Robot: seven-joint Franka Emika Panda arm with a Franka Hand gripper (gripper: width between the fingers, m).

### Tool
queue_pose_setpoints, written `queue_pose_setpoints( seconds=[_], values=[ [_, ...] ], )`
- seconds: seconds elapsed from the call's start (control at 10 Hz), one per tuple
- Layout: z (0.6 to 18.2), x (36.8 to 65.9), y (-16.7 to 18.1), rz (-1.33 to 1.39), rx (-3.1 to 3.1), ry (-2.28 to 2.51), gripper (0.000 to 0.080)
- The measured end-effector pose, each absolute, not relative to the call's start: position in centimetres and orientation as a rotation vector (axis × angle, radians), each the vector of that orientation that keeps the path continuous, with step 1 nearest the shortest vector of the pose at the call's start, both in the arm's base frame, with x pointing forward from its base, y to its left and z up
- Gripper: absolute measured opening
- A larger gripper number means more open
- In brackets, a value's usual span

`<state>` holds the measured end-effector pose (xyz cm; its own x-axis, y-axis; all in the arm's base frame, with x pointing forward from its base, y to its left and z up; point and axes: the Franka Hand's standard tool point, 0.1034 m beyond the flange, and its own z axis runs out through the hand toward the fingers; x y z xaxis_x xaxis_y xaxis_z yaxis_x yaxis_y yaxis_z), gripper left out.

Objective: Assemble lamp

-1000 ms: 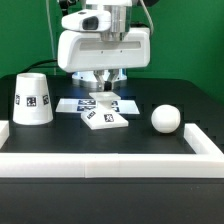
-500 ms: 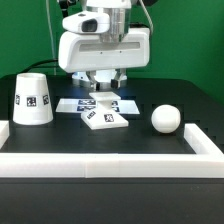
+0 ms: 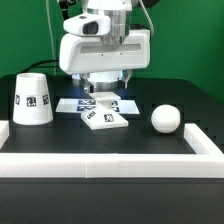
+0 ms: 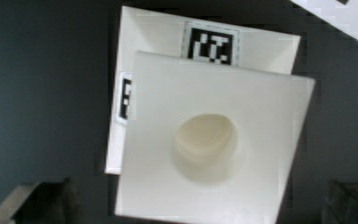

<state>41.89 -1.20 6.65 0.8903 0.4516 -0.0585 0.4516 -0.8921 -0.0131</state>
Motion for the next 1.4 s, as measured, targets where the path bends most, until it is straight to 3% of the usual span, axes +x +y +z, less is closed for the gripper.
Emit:
queue_pose_setpoints(
  seconds=[0.6,0.9,1.0,1.1,1.2,1.4],
  values=[
    [4.4,41.0,-1.4,-0.127,3.061,0.726,0.0698],
    [4.3,41.2,-1.4,-0.135,3.060,0.732,0.0698],
    [4.4,41.5,-1.4,-0.129,3.059,0.734,0.0598],
    [4.4,41.6,-1.3,-0.127,3.058,0.735,0.0598],
    [4.4,41.6,-1.3,-0.127,3.058,0.735,0.0534],
    [4.4,41.6,-1.4,-0.127,3.058,0.735,0.0534]
  ],
)
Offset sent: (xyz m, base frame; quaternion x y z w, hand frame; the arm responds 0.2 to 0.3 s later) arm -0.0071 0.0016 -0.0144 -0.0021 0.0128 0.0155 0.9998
